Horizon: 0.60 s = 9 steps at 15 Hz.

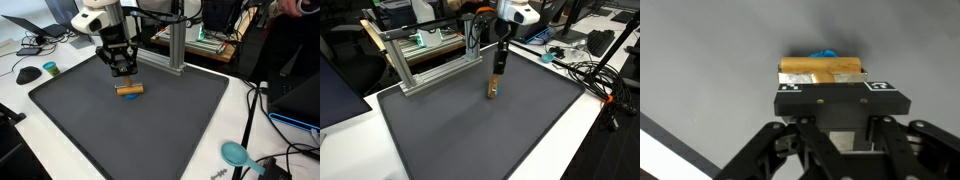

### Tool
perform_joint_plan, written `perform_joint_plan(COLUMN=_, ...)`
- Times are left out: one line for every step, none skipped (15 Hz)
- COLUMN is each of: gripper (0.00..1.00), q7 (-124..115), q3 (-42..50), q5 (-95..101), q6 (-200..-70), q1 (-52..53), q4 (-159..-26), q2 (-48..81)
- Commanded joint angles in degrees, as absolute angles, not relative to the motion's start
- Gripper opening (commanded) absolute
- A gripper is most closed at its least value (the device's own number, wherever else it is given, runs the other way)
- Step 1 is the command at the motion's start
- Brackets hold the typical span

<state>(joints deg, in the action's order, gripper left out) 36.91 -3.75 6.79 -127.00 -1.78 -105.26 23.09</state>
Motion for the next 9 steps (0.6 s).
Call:
perform_joint_plan(gripper=0.22, q7=37.11, q3=-4.86, q5=6.39, q6=-127.87, q1=-1.50, q4=-104.44, q2=28.30)
perform_joint_plan(gripper=0.22, q7=37.06, q3=-4.85, q5=6.51, q6=-127.78, q1=-1.45, q4=-104.40, q2=28.37)
perform_joint_plan(gripper=0.22, q7=37.00, q3=-4.83, q5=6.67, q6=-127.65, q1=-1.38, q4=-104.34, q2=28.46)
perform_joint_plan(gripper=0.22, q7=37.03, q3=-4.85, q5=6.77, q6=-127.46, q1=-1.33, q4=-104.23, q2=28.54)
perform_joint_plan(gripper=0.22, q7=37.01, q3=-4.86, q5=6.87, q6=-127.21, q1=-1.27, q4=-104.08, q2=28.64)
perform_joint_plan(gripper=0.22, q7=37.01, q3=-4.87, q5=7.02, q6=-126.91, q1=-1.19, q4=-103.90, q2=28.77)
perform_joint_plan(gripper=0.22, q7=37.03, q3=-4.89, q5=7.18, q6=-126.64, q1=-1.12, q4=-103.73, q2=28.89)
perform_joint_plan(gripper=0.22, q7=37.04, q3=-4.90, q5=7.34, q6=-126.38, q1=-1.07, q4=-103.56, q2=29.01)
perform_joint_plan(gripper=0.22, q7=37.08, q3=-4.91, q5=7.54, q6=-126.05, q1=-1.02, q4=-103.44, q2=29.09)
